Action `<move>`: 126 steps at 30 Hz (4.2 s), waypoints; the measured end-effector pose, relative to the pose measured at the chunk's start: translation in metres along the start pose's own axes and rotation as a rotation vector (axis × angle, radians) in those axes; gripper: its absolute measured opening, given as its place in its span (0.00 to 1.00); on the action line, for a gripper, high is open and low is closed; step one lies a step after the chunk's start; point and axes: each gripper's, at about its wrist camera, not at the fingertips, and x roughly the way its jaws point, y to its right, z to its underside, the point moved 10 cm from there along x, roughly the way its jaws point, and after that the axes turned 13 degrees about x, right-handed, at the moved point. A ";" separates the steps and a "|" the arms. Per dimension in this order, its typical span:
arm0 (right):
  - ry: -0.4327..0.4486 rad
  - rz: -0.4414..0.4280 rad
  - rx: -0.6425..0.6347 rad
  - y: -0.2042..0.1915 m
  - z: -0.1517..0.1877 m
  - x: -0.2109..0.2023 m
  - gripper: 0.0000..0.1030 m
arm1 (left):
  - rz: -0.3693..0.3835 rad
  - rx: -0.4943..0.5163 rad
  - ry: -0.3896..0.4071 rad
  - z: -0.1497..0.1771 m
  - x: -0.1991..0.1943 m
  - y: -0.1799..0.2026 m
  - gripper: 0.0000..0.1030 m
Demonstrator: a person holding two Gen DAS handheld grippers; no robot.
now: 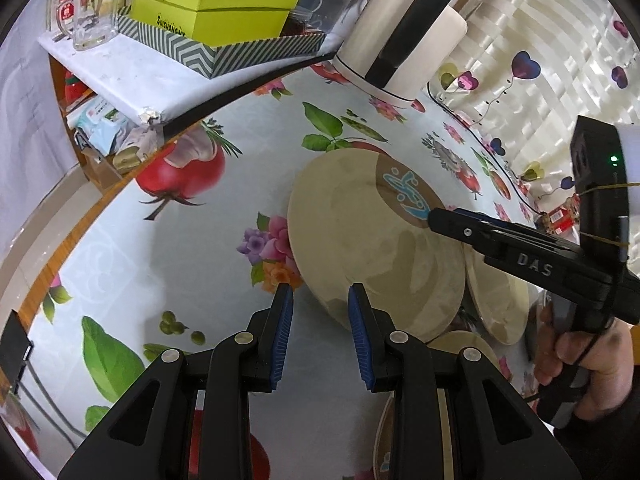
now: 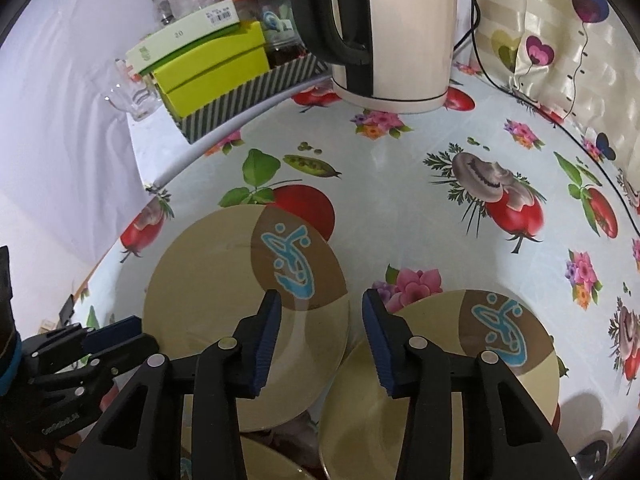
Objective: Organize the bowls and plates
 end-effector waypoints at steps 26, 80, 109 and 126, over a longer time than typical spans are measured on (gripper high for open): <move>0.007 -0.043 0.021 -0.010 -0.007 -0.001 0.23 | 0.029 -0.013 0.064 -0.012 -0.012 -0.002 0.27; -0.009 0.046 0.143 0.034 0.147 -0.084 0.23 | 0.076 0.208 -0.080 0.097 -0.054 0.083 0.27; -0.001 0.081 0.153 0.039 0.152 -0.087 0.23 | 0.038 0.232 -0.034 0.088 -0.061 0.074 0.27; 0.005 0.066 0.167 0.042 0.155 -0.090 0.23 | 0.033 0.234 -0.017 0.074 -0.050 0.071 0.27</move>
